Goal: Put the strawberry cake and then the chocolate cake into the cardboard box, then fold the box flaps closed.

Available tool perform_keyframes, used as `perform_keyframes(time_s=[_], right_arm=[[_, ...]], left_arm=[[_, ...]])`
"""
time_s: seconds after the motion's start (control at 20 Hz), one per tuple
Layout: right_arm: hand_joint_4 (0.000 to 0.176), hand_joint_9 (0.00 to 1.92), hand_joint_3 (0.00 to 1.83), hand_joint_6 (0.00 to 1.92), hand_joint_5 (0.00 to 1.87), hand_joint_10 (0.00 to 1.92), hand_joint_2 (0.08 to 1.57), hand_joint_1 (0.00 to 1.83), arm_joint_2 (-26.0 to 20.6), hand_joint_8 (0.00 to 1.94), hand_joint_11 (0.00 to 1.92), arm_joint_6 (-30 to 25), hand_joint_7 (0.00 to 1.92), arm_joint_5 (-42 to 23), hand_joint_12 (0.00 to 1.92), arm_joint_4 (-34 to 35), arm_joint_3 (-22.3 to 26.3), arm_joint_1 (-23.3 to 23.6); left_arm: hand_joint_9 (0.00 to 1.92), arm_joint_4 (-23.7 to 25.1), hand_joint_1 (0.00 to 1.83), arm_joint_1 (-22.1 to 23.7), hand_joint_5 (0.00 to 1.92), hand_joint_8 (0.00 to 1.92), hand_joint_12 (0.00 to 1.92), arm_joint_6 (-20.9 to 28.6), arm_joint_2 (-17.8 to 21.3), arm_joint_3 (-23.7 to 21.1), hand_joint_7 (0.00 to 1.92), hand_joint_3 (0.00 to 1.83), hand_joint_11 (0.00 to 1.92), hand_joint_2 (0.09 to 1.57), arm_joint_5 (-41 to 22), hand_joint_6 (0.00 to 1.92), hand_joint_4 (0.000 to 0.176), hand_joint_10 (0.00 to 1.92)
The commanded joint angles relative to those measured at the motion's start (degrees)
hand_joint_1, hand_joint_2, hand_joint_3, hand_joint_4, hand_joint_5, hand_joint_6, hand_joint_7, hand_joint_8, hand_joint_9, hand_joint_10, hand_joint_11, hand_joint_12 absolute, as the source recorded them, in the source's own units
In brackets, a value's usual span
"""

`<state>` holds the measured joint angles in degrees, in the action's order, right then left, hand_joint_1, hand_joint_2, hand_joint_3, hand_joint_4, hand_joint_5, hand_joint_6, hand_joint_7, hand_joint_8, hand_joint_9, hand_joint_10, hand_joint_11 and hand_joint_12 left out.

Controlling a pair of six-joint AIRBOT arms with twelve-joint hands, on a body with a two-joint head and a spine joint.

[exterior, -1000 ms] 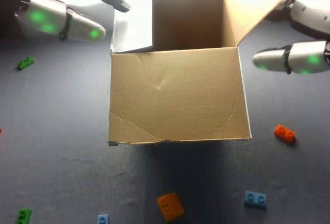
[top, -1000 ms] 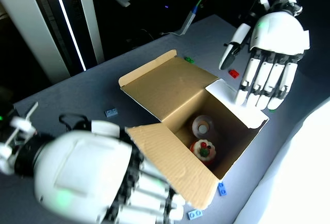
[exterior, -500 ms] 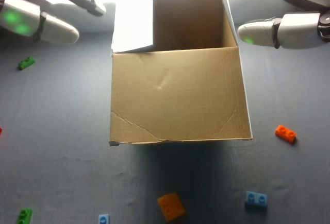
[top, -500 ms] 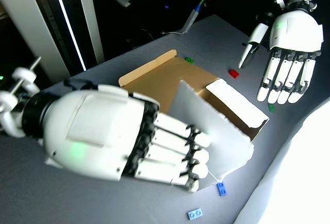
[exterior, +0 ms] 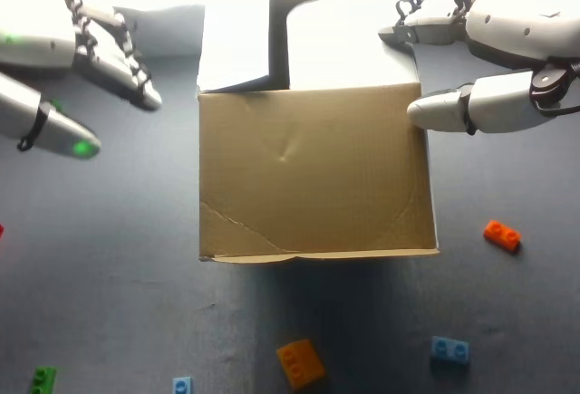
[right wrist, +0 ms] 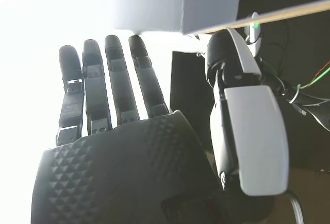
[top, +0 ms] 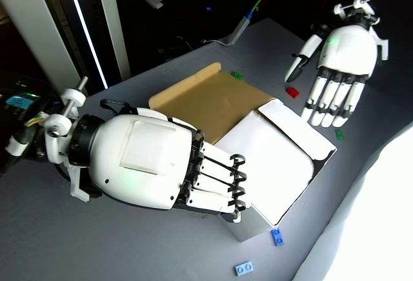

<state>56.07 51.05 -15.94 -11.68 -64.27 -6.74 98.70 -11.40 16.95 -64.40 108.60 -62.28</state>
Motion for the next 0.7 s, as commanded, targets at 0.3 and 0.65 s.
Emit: perform_keyframes(time_s=[0.3, 0.65], right_arm=[[0.000, 0.33, 0.00, 0.02, 0.31, 0.11, 1.23, 0.11, -0.6, 0.00, 0.00, -0.2, 0.36, -4.7, 1.18, -4.1, -0.2, -1.1], [0.000, 0.34, 0.00, 0.01, 0.28, 0.10, 1.23, 0.11, -5.1, 0.01, 0.00, -0.9, 0.36, -8.1, 1.01, -1.1, 1.7, 1.2]], left_arm=[[0.53, -6.7, 0.00, -5.0, 0.43, 0.00, 0.90, -0.8, 0.9, -0.9, 0.48, 0.00, 0.15, 1.28, -7.2, 0.01, 0.000, 0.00], [0.52, -8.1, 0.00, -8.1, 0.42, 0.00, 0.80, -3.9, 2.9, -5.7, 0.49, 0.00, 0.20, 1.29, -7.1, 0.00, 0.000, 0.00]])
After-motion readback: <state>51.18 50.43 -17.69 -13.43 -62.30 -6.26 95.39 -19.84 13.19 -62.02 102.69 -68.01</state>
